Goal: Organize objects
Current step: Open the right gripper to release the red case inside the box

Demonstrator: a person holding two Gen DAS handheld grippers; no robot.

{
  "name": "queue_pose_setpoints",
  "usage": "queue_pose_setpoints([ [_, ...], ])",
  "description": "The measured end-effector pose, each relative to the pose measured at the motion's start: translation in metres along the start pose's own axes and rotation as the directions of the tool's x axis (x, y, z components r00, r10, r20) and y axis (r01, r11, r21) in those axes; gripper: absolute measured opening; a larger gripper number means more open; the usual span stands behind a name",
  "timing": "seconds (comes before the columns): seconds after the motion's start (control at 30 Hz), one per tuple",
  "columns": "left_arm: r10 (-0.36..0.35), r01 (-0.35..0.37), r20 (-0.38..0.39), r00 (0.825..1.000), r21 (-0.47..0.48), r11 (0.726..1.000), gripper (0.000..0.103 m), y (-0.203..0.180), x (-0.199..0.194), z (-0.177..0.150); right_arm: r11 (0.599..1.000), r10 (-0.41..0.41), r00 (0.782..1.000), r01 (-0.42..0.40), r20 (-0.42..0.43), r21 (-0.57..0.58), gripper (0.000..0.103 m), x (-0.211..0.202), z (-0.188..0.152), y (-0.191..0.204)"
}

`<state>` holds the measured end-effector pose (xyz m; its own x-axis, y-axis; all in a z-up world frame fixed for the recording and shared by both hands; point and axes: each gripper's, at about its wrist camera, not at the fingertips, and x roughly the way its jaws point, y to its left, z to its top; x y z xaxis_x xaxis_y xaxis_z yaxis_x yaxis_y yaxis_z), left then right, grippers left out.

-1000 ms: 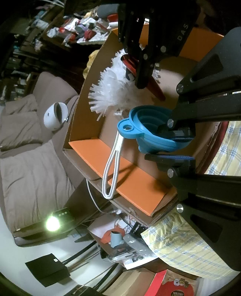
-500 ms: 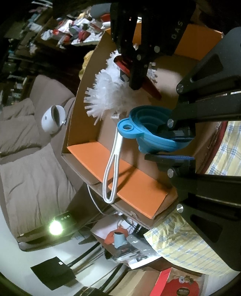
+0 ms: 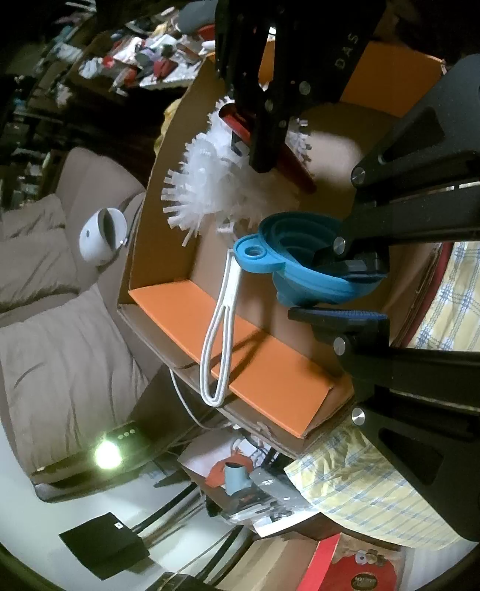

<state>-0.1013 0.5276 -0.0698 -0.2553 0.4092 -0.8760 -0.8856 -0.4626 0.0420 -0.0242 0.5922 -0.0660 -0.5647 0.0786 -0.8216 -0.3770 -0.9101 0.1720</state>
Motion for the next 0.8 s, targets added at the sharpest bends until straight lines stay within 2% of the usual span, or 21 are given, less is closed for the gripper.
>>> queue_pose_setpoints([
  [0.33, -0.004, 0.004, -0.004, 1.0, 0.001, 1.0, 0.011, 0.0, 0.001, -0.001, 1.0, -0.003, 1.0, 0.003, 0.009, 0.008, 0.02, 0.0, 0.002, -0.004],
  [0.8, -0.009, 0.009, -0.001, 1.0, -0.004, 1.0, 0.011, 0.0, 0.001, -0.001, 1.0, -0.005, 0.998, 0.003, 0.065, 0.024, 0.02, -0.011, 0.004, -0.011],
])
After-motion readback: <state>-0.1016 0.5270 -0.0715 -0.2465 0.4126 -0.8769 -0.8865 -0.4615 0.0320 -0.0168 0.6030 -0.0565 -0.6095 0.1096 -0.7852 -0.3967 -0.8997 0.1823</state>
